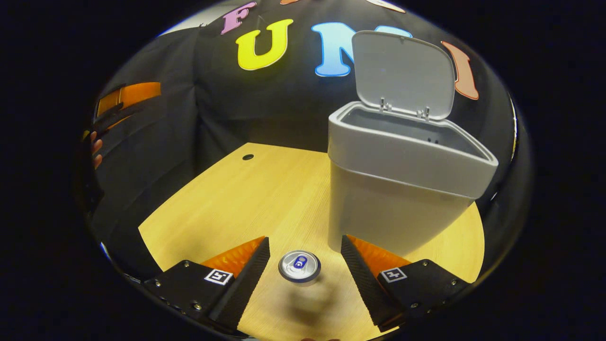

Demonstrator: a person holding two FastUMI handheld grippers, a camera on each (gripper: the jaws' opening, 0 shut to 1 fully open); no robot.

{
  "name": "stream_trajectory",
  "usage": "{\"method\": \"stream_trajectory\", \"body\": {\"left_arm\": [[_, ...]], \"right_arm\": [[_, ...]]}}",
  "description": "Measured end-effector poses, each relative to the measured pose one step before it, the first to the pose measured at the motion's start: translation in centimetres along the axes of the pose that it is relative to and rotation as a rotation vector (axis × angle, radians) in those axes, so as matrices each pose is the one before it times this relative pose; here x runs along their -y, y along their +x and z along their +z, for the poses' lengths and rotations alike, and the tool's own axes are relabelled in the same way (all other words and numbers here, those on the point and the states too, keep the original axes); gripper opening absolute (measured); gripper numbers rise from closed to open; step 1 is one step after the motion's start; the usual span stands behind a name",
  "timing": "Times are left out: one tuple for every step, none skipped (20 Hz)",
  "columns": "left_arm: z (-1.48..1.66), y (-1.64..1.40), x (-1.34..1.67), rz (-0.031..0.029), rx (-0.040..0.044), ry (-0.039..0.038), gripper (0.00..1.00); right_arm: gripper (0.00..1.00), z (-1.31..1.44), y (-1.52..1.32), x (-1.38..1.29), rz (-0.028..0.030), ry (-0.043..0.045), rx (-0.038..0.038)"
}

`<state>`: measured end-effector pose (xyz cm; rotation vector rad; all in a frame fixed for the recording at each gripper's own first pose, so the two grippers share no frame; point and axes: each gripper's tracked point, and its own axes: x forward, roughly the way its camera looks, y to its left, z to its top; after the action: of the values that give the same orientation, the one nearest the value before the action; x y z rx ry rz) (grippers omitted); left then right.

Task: Press the lid of the desktop garbage bin to open it, pick up the crumpled paper on the desktop and throw it into the bin, then pick up the pop can on the desktop and drop it into the bin, and finally close the garbage bin lid.

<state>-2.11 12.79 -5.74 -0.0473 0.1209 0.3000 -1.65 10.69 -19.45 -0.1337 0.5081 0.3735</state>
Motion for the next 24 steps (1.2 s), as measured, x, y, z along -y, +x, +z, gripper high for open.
{"method": "stream_trajectory", "body": {"left_arm": [[-0.063,-0.173,-0.482,0.00995,-0.00097,0.00054,0.94],[-0.092,-0.136,-0.433,0.00917,-0.00094,0.0016,0.98],[-0.056,-0.092,-0.421,0.00953,-0.00047,0.0017,0.94],[0.082,-0.069,-0.338,0.00572,-0.00247,-0.00078,0.94],[-0.078,-0.083,-0.295,0.00451,-0.00333,-0.00173,1.0],[-0.183,-0.041,-0.141,0.00699,-0.00059,-0.00127,0.94],[0.019,0.118,-0.099,0.00488,-0.00113,-0.00108,0.94],[-0.05,0.107,-0.106,0.00513,-0.00106,-0.00018,0.98],[-0.189,0.001,-0.264,0.00709,-0.00039,0.0,0.94],[-0.013,0.011,-0.25,0.00403,-0.00101,-0.00086,0.97],[-0.021,-0.111,-0.26,0.00384,-0.00115,-0.00063,0.94],[-0.181,0.144,0.151,-0.00191,-0.00337,-0.0007,0.94],[-0.071,0.106,0.134,0.00021,-0.00232,-0.00021,0.94],[-0.02,0.09,0.052,-0.00077,-0.00058,-0.00098,0.98],[-0.001,0.05,0.161,-0.00131,-0.00038,-0.00072,0.98],[0.006,0.132,0.17,-0.00115,-0.00039,0.00026,1.0],[-0.031,0.158,0.018,-0.0007,-0.00173,0.00075,0.94],[-0.014,0.132,0.035,0.00031,-0.00098,0.00034,0.94],[-0.071,0.032,0.111,-0.00083,-0.00014,-0.00044,0.98],[-0.043,0.069,0.082,-0.00056,-0.00063,0.00025,0.94],[0.118,-0.052,0.013,0.00003,-0.00059,0.00101,1.0],[-0.024,0.118,0.046,0.00007,0.00012,0.00051,1.0],[-0.005,0.021,0.057,0.00016,-0.00026,0.00015,1.0],[-0.056,0.012,0.083,-0.00036,-0.00193,-0.00128,1.0]], "right_arm": [[0.97,-0.396,0.292,0.002,-0.00123,0.00071,-0.01636],[0.97,-0.373,0.659,-0.165,0.00273,0.00088,-0.01323],[0.97,-0.322,0.515,-0.066,-0.00091,-0.00197,-0.01205],[0.98,-0.37,0.37,0.022,-0.0052,-0.00628,-0.0101],[0.98,-0.206,0.333,0.084,-0.00744,-0.00913,-0.0066],[0.98,-0.299,0.37,-0.026,-0.00561,-0.0101,-0.00765],[0.93,-0.275,0.316,-0.028,-0.0024,-0.00889,-0.0085],[0.98,-0.292,0.352,-0.154,-0.00093,-0.00532,-0.01093],[0.98,-0.304,0.332,-0.042,-0.00182,0.00006,-0.01037],[0.98,-0.296,0.381,0.068,-0.00434,0.00263,-0.01021],[0.98,-0.274,0.26,0.047,-0.0011,0.00472,-0.01148],[0.98,-0.285,0.352,-0.129,0.00222,0.00599,-0.01148],[0.98,-0.219,0.243,-0.048,0.00085,0.00359,-0.00846],[0.98,-0.288,0.292,0.012,-0.00325,-0.00049,-0.01094],[0.98,-0.316,0.245,0.013,-0.00004,-0.00102,-0.0108],[0.98,-0.272,0.135,0.067,-0.00035,-0.00117,-0.00931],[0.98,-0.2,0.136,0.002,0.00079,-0.00038,-0.00685],[0.98,-0.233,0.146,0.013,-0.00069,0.00032,-0.00906],[0.98,-0.143,0.145,0.026,0.00144,0.00148,-0.00722],[0.98,-0.13,0.137,0.164,-0.00106,0.00215,-0.00556],[0.98,-0.016,0.08,-0.006,0.00395,0.00261,-0.00512],[0.93,-0.153,0.159,0.036,-0.00088,0.00071,-0.00439],[0.92,-0.124,-0.086,-0.124,0.0039,0.00031,-0.00235],[0.91,0.065,-0.021,0.108,-0.0024,-0.00131,0.00346]]}}
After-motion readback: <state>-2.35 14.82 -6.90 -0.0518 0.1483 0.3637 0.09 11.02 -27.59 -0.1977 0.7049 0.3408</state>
